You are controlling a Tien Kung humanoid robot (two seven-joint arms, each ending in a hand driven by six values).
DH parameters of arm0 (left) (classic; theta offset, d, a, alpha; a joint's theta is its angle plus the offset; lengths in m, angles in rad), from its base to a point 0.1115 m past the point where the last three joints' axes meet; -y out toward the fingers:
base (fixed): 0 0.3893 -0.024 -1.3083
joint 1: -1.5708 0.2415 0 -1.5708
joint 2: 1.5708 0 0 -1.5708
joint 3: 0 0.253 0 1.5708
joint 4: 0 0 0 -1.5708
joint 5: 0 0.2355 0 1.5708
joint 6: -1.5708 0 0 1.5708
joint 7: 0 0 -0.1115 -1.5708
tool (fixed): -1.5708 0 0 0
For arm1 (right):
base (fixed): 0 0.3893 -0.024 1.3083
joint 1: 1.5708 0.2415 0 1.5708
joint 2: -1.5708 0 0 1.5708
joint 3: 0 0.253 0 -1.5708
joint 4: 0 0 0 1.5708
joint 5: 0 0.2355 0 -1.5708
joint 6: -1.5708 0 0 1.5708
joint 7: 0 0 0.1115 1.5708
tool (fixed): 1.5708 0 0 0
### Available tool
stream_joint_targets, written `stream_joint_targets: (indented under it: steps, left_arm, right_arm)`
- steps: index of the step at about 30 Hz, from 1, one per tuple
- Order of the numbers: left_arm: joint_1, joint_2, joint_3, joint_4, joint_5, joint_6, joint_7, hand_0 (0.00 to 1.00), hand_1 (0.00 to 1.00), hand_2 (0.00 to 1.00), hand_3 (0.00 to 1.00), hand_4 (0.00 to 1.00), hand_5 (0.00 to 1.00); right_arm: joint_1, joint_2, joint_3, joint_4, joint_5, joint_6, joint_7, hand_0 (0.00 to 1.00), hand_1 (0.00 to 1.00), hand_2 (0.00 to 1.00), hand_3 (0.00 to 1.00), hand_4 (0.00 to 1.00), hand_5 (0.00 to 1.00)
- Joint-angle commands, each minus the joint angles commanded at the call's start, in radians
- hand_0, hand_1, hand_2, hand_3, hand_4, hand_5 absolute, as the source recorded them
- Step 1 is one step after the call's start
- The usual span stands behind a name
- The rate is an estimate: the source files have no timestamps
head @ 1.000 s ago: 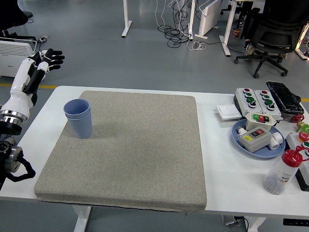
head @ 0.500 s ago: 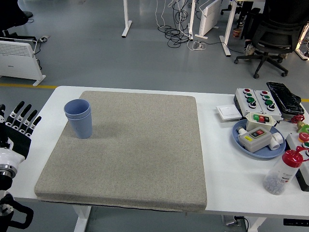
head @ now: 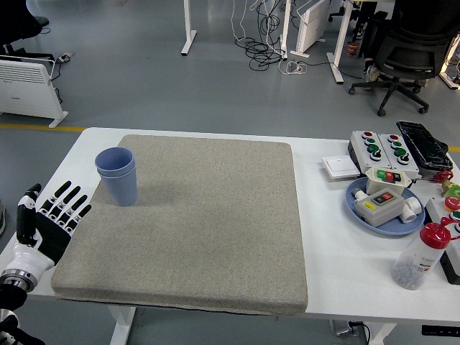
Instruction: Push cup pick cup insert cup
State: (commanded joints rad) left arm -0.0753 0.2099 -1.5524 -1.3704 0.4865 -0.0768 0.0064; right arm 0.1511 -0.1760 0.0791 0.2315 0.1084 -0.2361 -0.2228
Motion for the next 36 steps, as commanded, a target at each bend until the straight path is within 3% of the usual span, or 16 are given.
stream_joint_targets:
  steps: [5, 6, 11, 13, 36]
  left_arm:
    - [-0.007, -0.002, 0.002, 0.011, 0.029, 0.01, -0.012, 0.86, 0.876, 0.888, 0.824, 0.603, 0.998]
    - [-0.01, -0.003, 0.0, 0.018, 0.033, 0.017, -0.021, 0.888, 0.892, 0.914, 0.88, 0.585, 0.998]
    - [-0.013, -0.007, 0.002, 0.034, 0.057, 0.049, -0.05, 0.888, 0.892, 0.914, 0.88, 0.585, 0.998]
    - [-0.014, -0.009, 0.004, 0.039, 0.062, 0.057, -0.055, 0.918, 0.924, 0.96, 0.923, 0.571, 0.998]
    - [-0.004, -0.013, 0.003, 0.046, 0.063, 0.074, -0.069, 0.926, 0.921, 0.96, 0.925, 0.553, 0.998]
  right_arm:
    - [0.0, -0.001, 0.002, 0.0, -0.004, 0.0, -0.001, 0.688, 0.61, 0.637, 0.59, 0.109, 0.506]
    - [0.0, -0.001, 0.002, 0.0, -0.007, 0.0, -0.002, 0.688, 0.61, 0.635, 0.59, 0.109, 0.506]
    - [-0.001, -0.001, 0.005, 0.001, -0.013, -0.001, -0.003, 0.688, 0.61, 0.635, 0.59, 0.109, 0.506]
    - [-0.001, -0.002, 0.006, 0.001, -0.017, -0.001, -0.004, 0.688, 0.61, 0.635, 0.59, 0.109, 0.506]
    - [-0.018, -0.002, 0.042, 0.002, -0.08, -0.005, -0.021, 0.688, 0.61, 0.636, 0.589, 0.108, 0.506]
